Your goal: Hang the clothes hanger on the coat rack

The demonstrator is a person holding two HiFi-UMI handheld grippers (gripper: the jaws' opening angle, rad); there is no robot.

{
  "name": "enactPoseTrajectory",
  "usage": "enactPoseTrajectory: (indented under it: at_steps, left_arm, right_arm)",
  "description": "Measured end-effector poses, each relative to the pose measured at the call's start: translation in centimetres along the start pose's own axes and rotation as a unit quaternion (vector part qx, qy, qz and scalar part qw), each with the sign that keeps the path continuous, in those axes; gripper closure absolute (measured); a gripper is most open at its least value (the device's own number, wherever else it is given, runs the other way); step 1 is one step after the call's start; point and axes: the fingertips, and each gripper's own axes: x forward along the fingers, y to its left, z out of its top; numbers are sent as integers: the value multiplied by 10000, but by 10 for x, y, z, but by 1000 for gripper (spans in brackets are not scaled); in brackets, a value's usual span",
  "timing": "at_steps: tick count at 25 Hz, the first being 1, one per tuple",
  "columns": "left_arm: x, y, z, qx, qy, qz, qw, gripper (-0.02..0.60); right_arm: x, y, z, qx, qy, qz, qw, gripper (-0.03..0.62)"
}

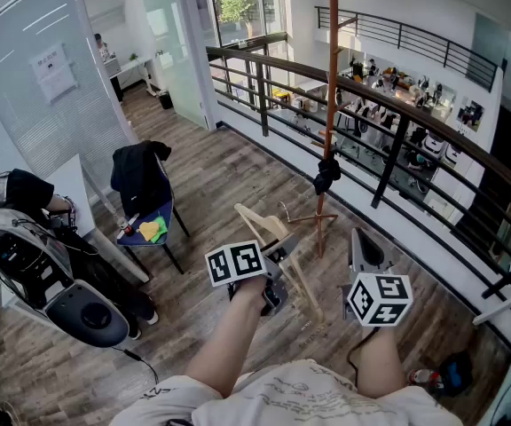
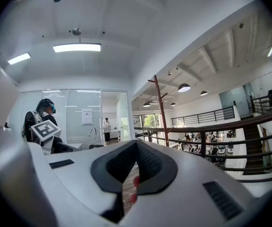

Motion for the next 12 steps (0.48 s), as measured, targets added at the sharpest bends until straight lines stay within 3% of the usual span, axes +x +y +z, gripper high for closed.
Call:
enactPoseTrajectory:
  at_steps: [12]
  left_arm:
    - [26,-6,1,26,-22,80,10000,370]
  right_arm:
    - [16,-22,-4,87,36,181,9998,594]
